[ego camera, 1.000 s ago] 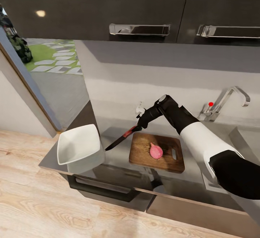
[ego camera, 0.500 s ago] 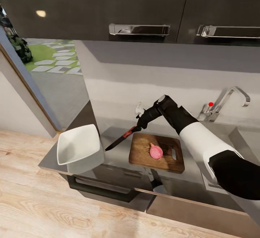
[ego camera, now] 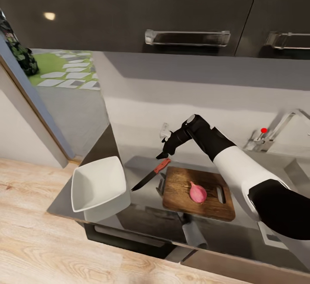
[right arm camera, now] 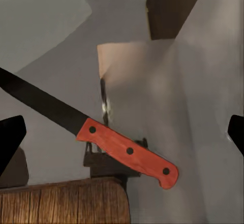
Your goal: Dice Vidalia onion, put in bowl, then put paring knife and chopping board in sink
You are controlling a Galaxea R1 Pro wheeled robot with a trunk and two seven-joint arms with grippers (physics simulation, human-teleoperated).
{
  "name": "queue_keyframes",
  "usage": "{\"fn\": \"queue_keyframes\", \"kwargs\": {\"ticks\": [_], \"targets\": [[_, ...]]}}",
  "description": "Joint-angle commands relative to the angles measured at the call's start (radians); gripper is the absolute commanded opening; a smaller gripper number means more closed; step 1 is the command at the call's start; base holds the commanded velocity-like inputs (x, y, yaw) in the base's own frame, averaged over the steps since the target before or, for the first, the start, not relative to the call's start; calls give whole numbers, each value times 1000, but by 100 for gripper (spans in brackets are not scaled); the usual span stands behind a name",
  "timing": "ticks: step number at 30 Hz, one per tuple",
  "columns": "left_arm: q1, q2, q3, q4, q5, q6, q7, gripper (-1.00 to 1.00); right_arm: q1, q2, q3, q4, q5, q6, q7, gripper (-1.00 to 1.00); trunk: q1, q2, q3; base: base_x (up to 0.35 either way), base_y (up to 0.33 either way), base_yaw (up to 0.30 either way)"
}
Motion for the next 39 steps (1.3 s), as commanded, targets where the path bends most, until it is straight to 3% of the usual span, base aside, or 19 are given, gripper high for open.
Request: {"fn": "queue_keyframes", "kwargs": {"ticks": [1, 11, 17, 25, 39], "targets": [[-2, 0, -7, 4, 3, -7, 3, 100, -1, 0, 0, -1, 4, 9, 4, 100, 1, -2, -2, 124, 95, 0], [-2, 0, -7, 4, 3, -7, 3, 100, 1, -3, 0, 0, 4, 7, 5, 100, 1, -2, -2, 47, 25, 0], [-2, -2, -7, 4, 3, -7, 3, 100, 6, -8, 0, 9, 5, -65, 10, 100, 1, -2, -2, 1, 0, 0], [-2, -2, -7, 4, 3, -7, 3, 100, 7, -6, 0, 59, 43, -95, 8, 100, 1, -2, -2, 0, 0, 0], [-2, -2, -7, 4, 3, -7, 3, 100, 7, -6, 0, 108, 53, -125, 8, 100, 1, -2, -2, 0, 0, 0]]}}
